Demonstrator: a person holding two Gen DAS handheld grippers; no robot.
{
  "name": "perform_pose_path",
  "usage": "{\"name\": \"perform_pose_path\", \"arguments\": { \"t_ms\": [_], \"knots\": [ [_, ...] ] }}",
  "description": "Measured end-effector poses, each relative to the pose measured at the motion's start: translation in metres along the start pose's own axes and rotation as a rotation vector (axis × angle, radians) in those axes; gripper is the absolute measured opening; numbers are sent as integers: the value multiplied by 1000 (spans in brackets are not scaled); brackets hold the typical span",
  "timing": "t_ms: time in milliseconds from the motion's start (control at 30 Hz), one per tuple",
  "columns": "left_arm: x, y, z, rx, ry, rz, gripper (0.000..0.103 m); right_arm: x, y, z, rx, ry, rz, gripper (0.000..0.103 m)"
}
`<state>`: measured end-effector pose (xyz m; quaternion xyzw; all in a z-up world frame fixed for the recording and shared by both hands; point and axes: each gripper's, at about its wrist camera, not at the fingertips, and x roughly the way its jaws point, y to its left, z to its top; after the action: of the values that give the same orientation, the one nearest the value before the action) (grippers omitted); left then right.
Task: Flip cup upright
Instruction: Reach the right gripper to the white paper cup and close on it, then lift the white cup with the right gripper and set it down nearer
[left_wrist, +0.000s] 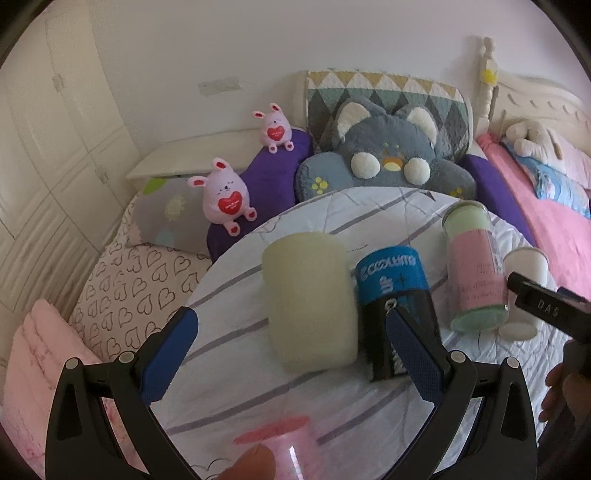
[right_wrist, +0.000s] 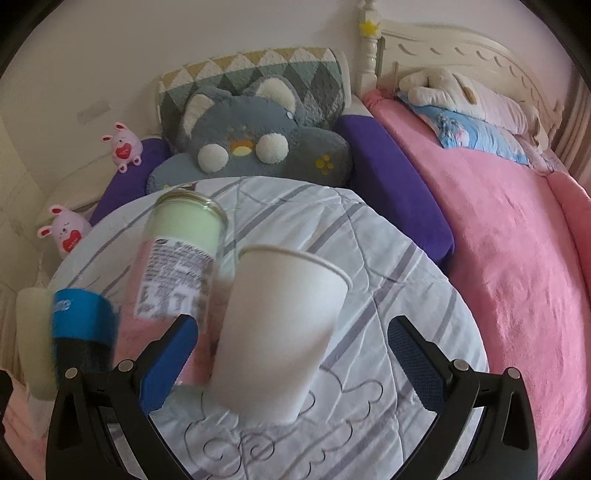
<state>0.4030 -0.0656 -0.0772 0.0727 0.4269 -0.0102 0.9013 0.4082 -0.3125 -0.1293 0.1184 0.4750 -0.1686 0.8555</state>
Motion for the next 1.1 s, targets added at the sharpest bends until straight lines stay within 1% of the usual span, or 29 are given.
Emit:
{"name": "perform_pose_path", "arguments": {
  "t_ms": [133, 233, 267, 300, 333, 367, 400, 467, 533, 667, 800, 900, 933, 1033, 1100],
  "knots": [
    [9, -7, 5, 5, 9, -6, 103, 14, -7, 3, 19, 31, 2, 102],
    [12, -13, 7, 13, 13, -5, 103, 26, -7, 3, 10, 65, 20, 94],
    [13, -15, 8, 17, 16, -5, 103, 29, -7, 3, 10, 74, 41, 91],
    [13, -16, 7, 21, 17, -6, 103, 30, -8, 3, 11, 77, 60, 82],
    [12, -18, 8, 23, 17, -4, 103, 30, -9, 3, 11, 81, 72, 67],
    [11, -18, 7, 26, 16, -3, 103, 30, -9, 3, 2, 80, 56, 69],
    [9, -19, 6, 28, 14, -5, 103, 29, -9, 3, -7, 76, 58, 68],
    [3, -18, 6, 29, 5, -3, 103, 29, -10, 0, -12, 84, 84, 68],
    [-4, -17, 4, 26, -3, 0, 103, 21, -14, -2, -11, 68, 102, 68],
    [-25, -12, 0, 17, -28, -1, 103, -8, -17, -8, -36, 31, 126, 68],
    [-55, -4, -11, 5, -65, 2, 103, -49, -15, -25, -81, 2, 170, 68],
    [-75, 4, -25, -14, -89, 8, 103, -75, -7, -56, -133, 7, 224, 68],
    [-82, 7, -31, -21, -95, 11, 103, -83, -1, -72, -154, 13, 241, 68],
    [-97, 15, -51, -30, -98, 10, 103, -94, 12, -112, -197, 48, 296, 68],
    [-105, 20, -66, -33, -99, 14, 103, -98, 23, -139, -236, 68, 308, 68]
  ]
}}
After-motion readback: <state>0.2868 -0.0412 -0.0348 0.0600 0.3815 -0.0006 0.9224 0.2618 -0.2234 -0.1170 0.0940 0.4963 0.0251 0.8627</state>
